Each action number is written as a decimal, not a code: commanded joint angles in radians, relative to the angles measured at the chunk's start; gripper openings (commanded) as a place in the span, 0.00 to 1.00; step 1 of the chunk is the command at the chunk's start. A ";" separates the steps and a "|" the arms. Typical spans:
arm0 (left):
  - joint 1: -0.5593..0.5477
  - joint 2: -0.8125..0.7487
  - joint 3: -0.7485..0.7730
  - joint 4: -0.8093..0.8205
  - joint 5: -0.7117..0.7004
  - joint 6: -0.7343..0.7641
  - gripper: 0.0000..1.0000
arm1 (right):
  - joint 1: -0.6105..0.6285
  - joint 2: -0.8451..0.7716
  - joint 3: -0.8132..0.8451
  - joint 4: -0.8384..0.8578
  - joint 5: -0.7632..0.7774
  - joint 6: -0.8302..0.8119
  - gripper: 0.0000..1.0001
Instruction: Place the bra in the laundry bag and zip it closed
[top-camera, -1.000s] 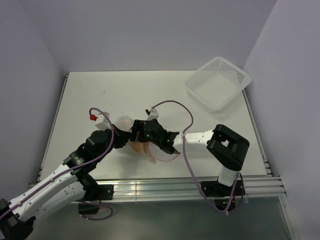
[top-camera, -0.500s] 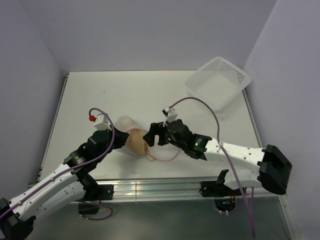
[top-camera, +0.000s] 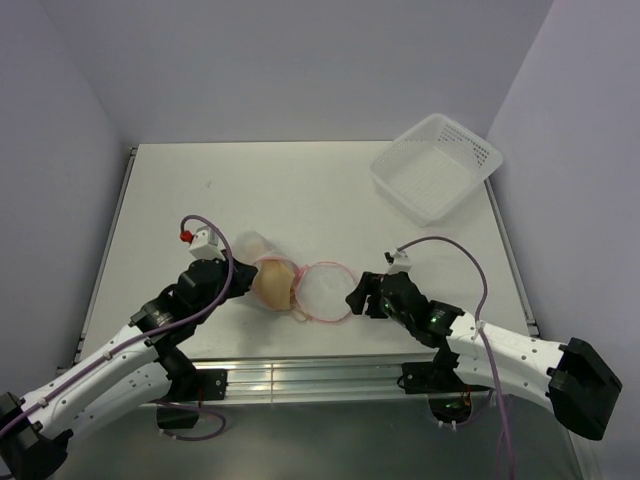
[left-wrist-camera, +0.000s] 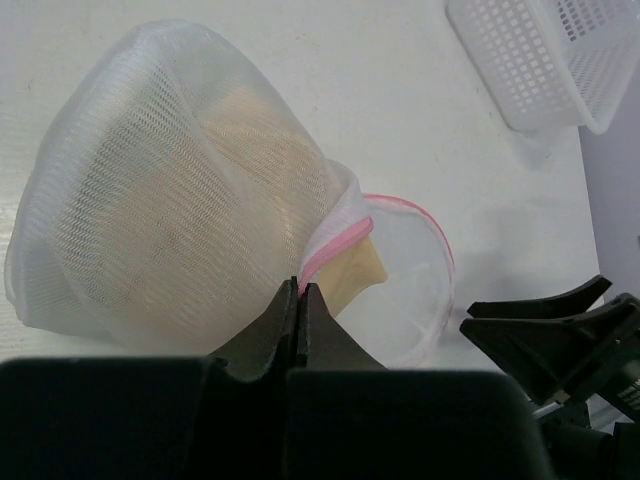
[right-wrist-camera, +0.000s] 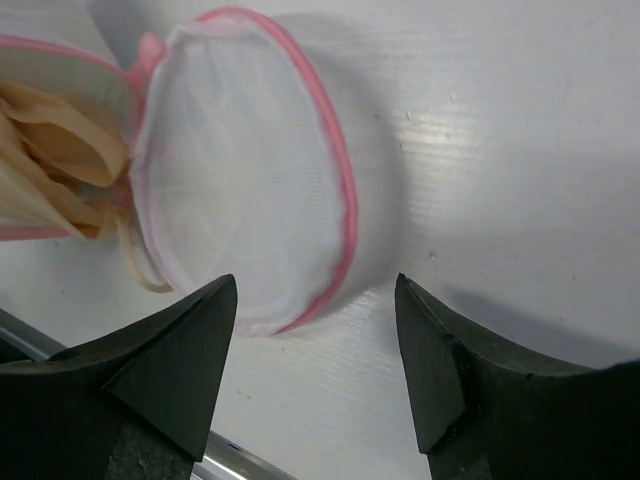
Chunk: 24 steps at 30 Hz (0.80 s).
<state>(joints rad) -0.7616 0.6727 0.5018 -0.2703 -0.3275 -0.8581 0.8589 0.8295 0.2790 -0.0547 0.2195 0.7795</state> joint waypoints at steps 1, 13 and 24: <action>0.005 -0.007 0.021 0.039 -0.001 0.016 0.00 | -0.024 0.054 -0.029 0.099 -0.064 0.043 0.71; 0.005 -0.025 0.021 0.040 0.007 0.013 0.00 | -0.038 0.212 -0.067 0.337 -0.167 0.098 0.44; 0.007 -0.013 0.027 0.049 -0.005 0.033 0.00 | -0.023 -0.282 0.095 -0.168 -0.040 -0.043 0.00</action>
<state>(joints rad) -0.7605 0.6502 0.5018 -0.2668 -0.3275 -0.8539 0.8276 0.7174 0.2306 0.0311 0.1131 0.8326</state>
